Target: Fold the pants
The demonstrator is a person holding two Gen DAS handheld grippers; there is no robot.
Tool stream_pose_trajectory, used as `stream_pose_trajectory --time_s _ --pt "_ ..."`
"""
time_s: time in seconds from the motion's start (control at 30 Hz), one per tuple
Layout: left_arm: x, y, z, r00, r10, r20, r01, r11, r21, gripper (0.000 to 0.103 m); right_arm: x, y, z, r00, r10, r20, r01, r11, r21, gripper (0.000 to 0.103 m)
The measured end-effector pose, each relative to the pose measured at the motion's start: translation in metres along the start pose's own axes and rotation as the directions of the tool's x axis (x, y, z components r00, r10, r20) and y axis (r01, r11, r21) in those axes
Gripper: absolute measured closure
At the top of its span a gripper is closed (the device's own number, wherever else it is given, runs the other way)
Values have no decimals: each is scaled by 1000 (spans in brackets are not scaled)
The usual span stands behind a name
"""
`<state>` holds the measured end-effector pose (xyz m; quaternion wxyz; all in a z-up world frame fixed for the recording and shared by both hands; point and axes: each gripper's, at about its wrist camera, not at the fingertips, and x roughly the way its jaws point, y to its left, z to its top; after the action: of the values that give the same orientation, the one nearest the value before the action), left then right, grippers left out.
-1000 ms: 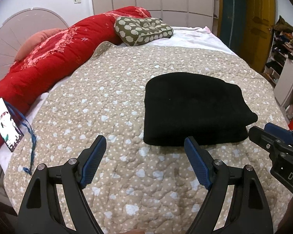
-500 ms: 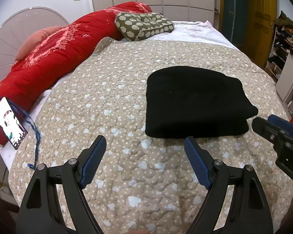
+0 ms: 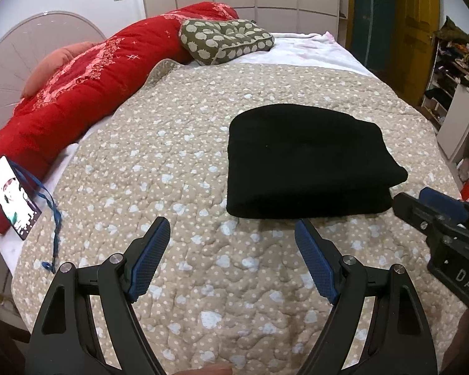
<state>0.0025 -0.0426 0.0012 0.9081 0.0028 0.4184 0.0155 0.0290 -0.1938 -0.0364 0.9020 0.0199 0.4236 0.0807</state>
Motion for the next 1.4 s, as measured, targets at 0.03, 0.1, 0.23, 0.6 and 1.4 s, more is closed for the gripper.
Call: stream_pose_trajectory --time_s 0.03,0.1,0.23,0.6,1.4 --pt "0 0 0 1000 -4 2 4 1000 -2 20 1 0 0 1000 -1 -2 1 1000 -1 58" --pt "0 0 0 1000 -8 5 8 1000 0 20 1 -1 -1 1000 -1 -3 1 1000 1 58" --pt "0 0 0 1000 -12 5 12 1000 -3 20 1 -1 -1 1000 -3 -3 3 1000 2 58" --pt "3 -1 1 1000 -16 -5 16 1000 -7 20 3 -1 -2 1000 1 -7 -1 1000 -1 58" --pt "8 2 -2 999 -31 -14 30 999 -22 20 8 0 -3 1000 4 -22 -4 1000 -3 58"
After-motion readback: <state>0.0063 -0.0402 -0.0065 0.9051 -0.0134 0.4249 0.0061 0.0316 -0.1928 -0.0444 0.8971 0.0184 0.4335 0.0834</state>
